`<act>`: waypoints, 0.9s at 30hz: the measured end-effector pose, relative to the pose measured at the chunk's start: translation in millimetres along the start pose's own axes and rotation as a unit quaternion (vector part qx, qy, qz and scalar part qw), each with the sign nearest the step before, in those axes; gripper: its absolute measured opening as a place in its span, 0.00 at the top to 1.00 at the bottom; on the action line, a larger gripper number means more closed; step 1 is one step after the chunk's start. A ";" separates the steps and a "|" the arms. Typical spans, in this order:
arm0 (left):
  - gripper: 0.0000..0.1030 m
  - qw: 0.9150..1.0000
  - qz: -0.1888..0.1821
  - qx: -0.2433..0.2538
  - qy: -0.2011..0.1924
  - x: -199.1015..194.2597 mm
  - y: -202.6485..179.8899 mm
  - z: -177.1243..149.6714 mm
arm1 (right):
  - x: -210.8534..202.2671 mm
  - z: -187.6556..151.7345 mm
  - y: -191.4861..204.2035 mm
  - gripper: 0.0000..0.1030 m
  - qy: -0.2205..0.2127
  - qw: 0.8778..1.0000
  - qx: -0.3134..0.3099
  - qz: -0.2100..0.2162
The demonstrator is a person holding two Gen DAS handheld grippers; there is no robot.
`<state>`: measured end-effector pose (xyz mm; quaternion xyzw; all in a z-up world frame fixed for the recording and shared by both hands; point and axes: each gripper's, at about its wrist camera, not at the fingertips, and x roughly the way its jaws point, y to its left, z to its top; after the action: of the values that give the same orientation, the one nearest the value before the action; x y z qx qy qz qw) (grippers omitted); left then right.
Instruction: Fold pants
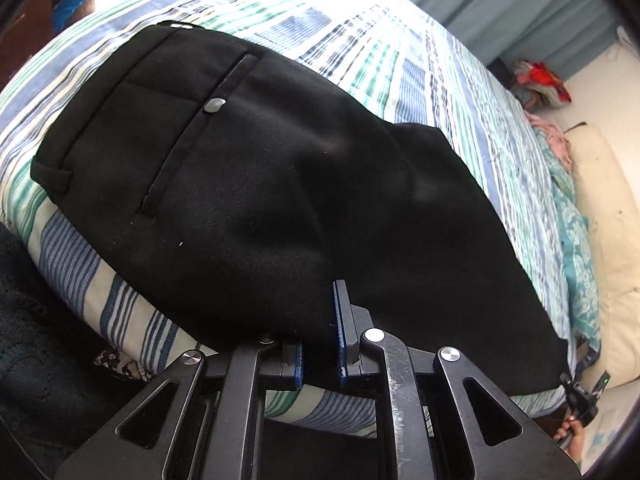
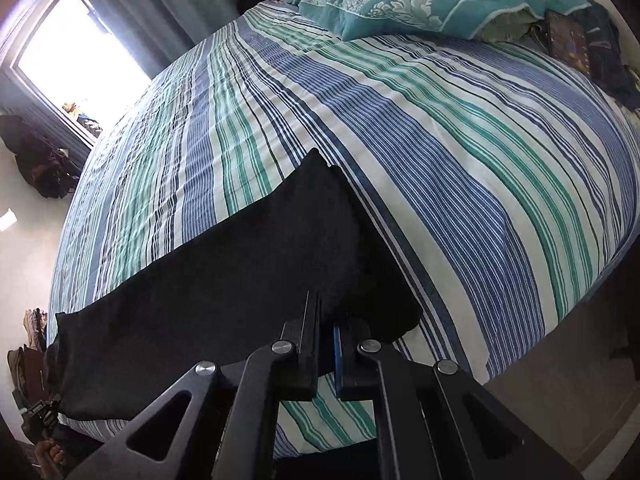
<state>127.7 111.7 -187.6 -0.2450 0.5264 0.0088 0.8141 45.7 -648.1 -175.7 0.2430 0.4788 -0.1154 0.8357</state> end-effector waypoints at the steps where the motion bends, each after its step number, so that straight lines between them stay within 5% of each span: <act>1: 0.82 1.000 0.007 0.002 0.004 1.0 -1.7 2.1 | 1.1 -0.2 2.6 0.95 0.000 1.000 -0.012 -0.009; 3: 0.75 1.000 0.024 0.005 0.011 6.5 -12.0 7.7 | 8.0 -1.5 2.4 0.93 0.009 0.999 -0.020 -0.028; 5: 0.60 0.999 0.042 0.021 0.019 2.9 -23.8 11.7 | 16.5 -3.7 -3.7 0.86 0.025 0.999 -0.018 -0.040; 7: 0.35 0.996 0.071 0.041 0.026 -6.4 -34.0 9.4 | 15.1 -5.3 -11.0 0.81 0.033 0.999 -0.009 -0.035; 8: 0.33 0.995 0.081 0.049 0.025 -13.6 -35.2 5.1 | 9.6 -5.7 -14.1 0.78 0.030 0.999 -0.005 -0.028; 10: 0.31 0.994 0.089 0.061 0.023 -29.4 -39.8 -5.4 | -4.2 -5.0 -17.8 0.77 0.019 1.000 0.001 -0.024; 12: 0.31 0.993 0.093 0.075 0.018 -43.1 -45.9 -13.3 | -19.0 -2.6 -16.3 0.50 0.000 0.997 -0.006 -0.071; 16: 0.29 0.991 0.067 0.109 -0.025 -52.1 -75.5 -5.2 | -40.3 9.3 -12.0 0.48 -0.042 0.996 -0.017 -0.081; 22: 0.23 0.982 0.010 0.175 -0.075 -11.0 -140.0 24.5 | -20.5 10.2 41.7 0.48 -0.042 0.994 -0.105 0.002; 27: 0.25 0.967 0.077 0.243 -0.019 50.4 -144.4 9.8 | 21.6 -7.1 59.0 0.48 0.010 0.989 -0.146 0.002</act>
<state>197.8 -23.6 -171.6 0.0017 0.5142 -0.0526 0.8560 76.6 -593.1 -179.8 0.1204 0.4987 -0.0394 0.8575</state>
